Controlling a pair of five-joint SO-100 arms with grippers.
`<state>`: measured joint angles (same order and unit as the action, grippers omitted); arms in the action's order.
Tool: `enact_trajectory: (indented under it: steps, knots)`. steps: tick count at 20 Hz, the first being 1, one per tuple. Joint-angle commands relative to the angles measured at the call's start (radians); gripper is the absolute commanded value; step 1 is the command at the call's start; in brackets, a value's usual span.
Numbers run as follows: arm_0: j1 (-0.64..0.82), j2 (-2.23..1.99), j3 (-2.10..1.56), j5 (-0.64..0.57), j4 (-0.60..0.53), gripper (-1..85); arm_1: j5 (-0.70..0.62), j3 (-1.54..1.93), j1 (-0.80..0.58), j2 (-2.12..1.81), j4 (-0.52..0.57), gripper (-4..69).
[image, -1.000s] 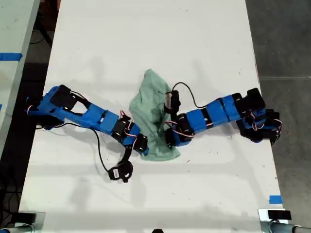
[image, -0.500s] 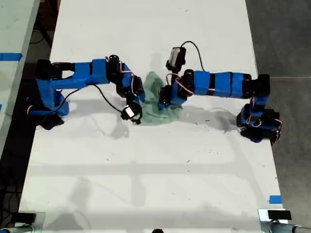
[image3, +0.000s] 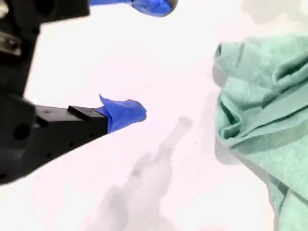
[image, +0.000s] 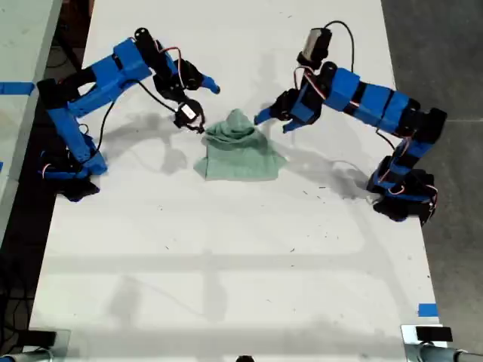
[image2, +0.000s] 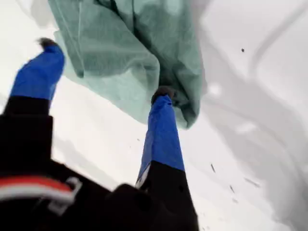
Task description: Fold t shirt
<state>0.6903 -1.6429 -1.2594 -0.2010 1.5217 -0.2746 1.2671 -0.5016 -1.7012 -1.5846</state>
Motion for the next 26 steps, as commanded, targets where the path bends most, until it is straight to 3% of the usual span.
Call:
enact_trajectory:
  steps: [1,3,6,8,10,12,14,16,17,19,20,21,23,26]
  knots:
    - [-0.123,-0.397,-0.158,-0.029,0.021,-0.1,0.049,0.310,0.005,-0.483,-0.025,-2.2]
    - [-0.301,-0.724,-0.511,0.011,-0.120,-0.2,0.124,0.661,0.106,-0.847,0.052,-2.1]
    - [-0.561,-1.310,-1.140,0.221,-0.380,-0.3,0.249,1.137,0.319,-1.313,0.196,-2.1]
    - [-0.670,-1.605,-1.499,0.316,-0.488,-0.3,0.301,1.335,0.425,-1.462,0.238,-2.0]
    - [-0.680,-1.896,-1.772,0.325,-0.459,-0.3,0.324,1.522,0.482,-1.664,0.232,-2.0]
    - [-0.678,-1.947,-1.856,0.327,-0.397,-0.3,0.328,1.637,0.492,-1.810,0.152,-2.0]
    - [-0.696,-1.950,-1.862,0.368,-0.410,8.6,0.281,1.740,0.480,-1.812,0.204,-2.0]
    - [-0.709,-1.950,-1.899,0.416,-0.465,-0.1,0.308,1.793,0.469,-1.812,0.198,-2.1]
    - [-0.704,-1.950,-1.911,0.419,-0.471,-0.2,0.314,1.799,0.469,-1.812,0.193,-2.1]
    - [-0.681,-1.951,-1.919,0.420,-0.476,-0.2,0.350,1.816,0.474,-1.812,0.201,4.9]
    - [-0.657,-1.954,-1.936,0.408,-0.468,0.5,0.229,1.816,0.480,-1.812,0.201,8.3]
    - [-0.653,-1.954,-1.945,0.336,-0.454,2.1,0.202,1.816,0.480,-1.810,0.201,8.3]
    - [-0.703,-1.954,-1.948,0.311,-0.453,5.6,0.147,1.816,0.472,-1.810,0.201,2.2]
    - [-0.706,-1.956,-1.948,0.308,-0.453,6.8,-0.064,1.816,0.472,-1.810,0.201,3.8]
